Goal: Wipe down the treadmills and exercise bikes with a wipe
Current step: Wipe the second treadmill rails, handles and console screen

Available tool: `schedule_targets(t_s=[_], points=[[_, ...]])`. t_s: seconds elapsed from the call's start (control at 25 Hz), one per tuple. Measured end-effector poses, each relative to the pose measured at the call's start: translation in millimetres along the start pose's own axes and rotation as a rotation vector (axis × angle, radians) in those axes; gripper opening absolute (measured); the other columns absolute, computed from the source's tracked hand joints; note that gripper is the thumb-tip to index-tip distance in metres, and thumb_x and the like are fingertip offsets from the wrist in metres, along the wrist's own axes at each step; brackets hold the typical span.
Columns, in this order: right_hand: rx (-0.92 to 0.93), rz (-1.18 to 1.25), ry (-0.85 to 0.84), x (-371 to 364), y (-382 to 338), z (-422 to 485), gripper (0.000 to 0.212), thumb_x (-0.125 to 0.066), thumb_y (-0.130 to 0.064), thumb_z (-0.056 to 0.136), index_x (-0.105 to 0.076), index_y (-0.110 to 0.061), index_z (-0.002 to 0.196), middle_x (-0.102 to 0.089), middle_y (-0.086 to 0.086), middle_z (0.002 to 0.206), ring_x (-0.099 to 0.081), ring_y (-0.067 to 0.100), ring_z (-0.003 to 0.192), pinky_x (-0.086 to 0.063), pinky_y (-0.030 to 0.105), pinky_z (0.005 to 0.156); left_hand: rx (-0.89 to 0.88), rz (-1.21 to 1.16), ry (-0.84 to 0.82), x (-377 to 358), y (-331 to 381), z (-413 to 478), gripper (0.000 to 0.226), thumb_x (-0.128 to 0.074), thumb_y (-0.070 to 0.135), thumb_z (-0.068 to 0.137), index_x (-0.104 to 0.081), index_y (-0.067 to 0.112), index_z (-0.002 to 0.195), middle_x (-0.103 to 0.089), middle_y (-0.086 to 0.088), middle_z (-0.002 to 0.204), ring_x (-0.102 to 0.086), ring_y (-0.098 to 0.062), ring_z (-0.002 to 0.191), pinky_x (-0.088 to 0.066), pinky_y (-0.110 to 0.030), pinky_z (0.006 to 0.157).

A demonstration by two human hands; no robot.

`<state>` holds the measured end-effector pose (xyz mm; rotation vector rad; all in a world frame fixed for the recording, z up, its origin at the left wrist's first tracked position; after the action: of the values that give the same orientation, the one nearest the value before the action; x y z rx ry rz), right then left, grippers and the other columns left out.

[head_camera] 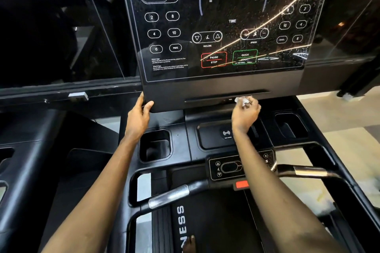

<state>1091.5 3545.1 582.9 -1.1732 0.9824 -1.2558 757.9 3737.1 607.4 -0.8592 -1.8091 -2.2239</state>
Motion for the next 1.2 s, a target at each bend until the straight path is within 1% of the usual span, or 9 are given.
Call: schedule_targets(t_s=[0.08,0.2,0.28,0.4,0.52,0.72,0.88,1.04,1.2], points=[[0.035,-0.042,-0.083,-1.0,-0.3,-4.7,0.031,-0.076,-0.014,0.084,-0.062,-0.008,0.111,-0.053,0.006,0.113,-0.058,0.014,0.089,-0.048,0.01,0.074,0.001,0.023,0.004,-0.6,-2.0,-0.1,0.055,-0.047,0.044,0.104,-0.036,0.024,0.155,-0.062,-0.001,0.138,-0.055,-0.017,0.129,-0.036,-0.019,0.102],[0.032,-0.066,-0.133,6.2,-2.0,8.4,0.018,-0.072,-0.008,0.085,-0.065,-0.011,0.101,-0.059,0.007,0.108,-0.062,0.019,0.088,-0.051,0.023,0.079,0.027,0.053,0.005,-0.7,-2.7,-0.4,0.055,-0.046,0.046,0.104,-0.037,0.025,0.154,-0.061,-0.002,0.139,-0.054,-0.018,0.13,-0.037,-0.023,0.105],[0.037,-0.088,-0.19,14.9,-2.7,17.1,0.019,-0.066,-0.003,0.085,-0.066,-0.014,0.1,-0.062,0.006,0.107,-0.063,0.019,0.089,-0.051,0.022,0.079,0.054,0.065,0.017,-1.3,-2.6,-1.4,0.055,-0.046,0.045,0.104,-0.039,0.02,0.153,-0.06,-0.004,0.139,-0.054,-0.021,0.13,-0.037,-0.027,0.106],[0.051,-0.144,-0.286,36.1,2.2,26.6,0.024,-0.06,-0.003,0.085,-0.07,-0.019,0.1,-0.068,0.003,0.106,-0.063,0.011,0.089,-0.052,0.02,0.079,-0.019,0.124,0.191,-2.8,8.2,-15.1,0.047,-0.046,0.036,0.104,-0.045,0.007,0.141,-0.053,-0.017,0.134,-0.055,-0.033,0.12,-0.043,-0.041,0.103],[0.016,-0.194,-0.338,69.4,12.6,40.4,0.019,-0.06,-0.014,0.087,-0.074,-0.024,0.095,-0.071,0.0,0.105,-0.065,0.014,0.092,-0.049,0.021,0.081,-0.15,0.213,0.254,-17.6,37.4,-49.9,0.029,-0.045,0.03,0.105,-0.052,0.009,0.123,-0.047,-0.014,0.123,-0.053,-0.023,0.102,-0.044,-0.037,0.091],[0.03,-0.331,-0.346,143.1,7.1,71.8,0.02,-0.07,-0.031,0.089,-0.075,-0.017,0.102,-0.069,0.005,0.104,-0.066,0.019,0.092,-0.045,0.022,0.079,-0.349,0.174,-0.052,-82.3,93.2,-67.2,0.026,-0.05,0.031,0.103,-0.067,0.015,0.114,-0.063,-0.003,0.108,-0.062,-0.023,0.102,-0.049,-0.037,0.094],[0.081,-0.408,-0.234,230.1,-13.8,103.1,0.01,-0.069,-0.016,0.087,-0.073,-0.016,0.096,-0.071,0.002,0.096,-0.065,0.02,0.09,-0.044,0.023,0.076,-0.326,0.054,-0.306,-153.3,142.6,-63.2,0.021,-0.056,0.037,0.101,-0.066,0.036,0.12,-0.067,0.006,0.116,-0.065,-0.015,0.11,-0.05,-0.034,0.101],[0.104,-0.522,-0.092,335.8,-40.7,124.2,0.034,-0.054,0.004,0.084,-0.076,-0.014,0.102,-0.074,0.002,0.111,-0.066,0.016,0.105,-0.045,0.018,0.091,-0.388,-0.033,-0.55,-234.0,212.6,-76.0,0.032,-0.058,0.039,0.1,-0.063,0.033,0.131,-0.066,0.007,0.125,-0.062,-0.012,0.114,-0.047,-0.03,0.104],[-0.035,-0.645,0.062,440.1,-61.1,110.2,0.028,-0.054,-0.009,0.093,-0.074,-0.013,0.111,-0.071,0.009,0.119,-0.062,0.026,0.116,-0.038,0.024,0.098,-0.484,-0.045,-0.774,-308.4,273.3,-107.0,0.038,-0.058,0.043,0.099,-0.059,0.035,0.137,-0.064,-0.003,0.134,-0.059,-0.018,0.123,-0.043,-0.031,0.108]])
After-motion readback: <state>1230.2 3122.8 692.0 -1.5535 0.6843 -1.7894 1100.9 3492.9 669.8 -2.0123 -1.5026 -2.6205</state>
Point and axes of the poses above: each hand's wrist, its own z-axis towards the middle knuckle, its own x-axis out of the back of the hand, y = z × x, the point moved 6 cm from there along z, towards the middle knuckle
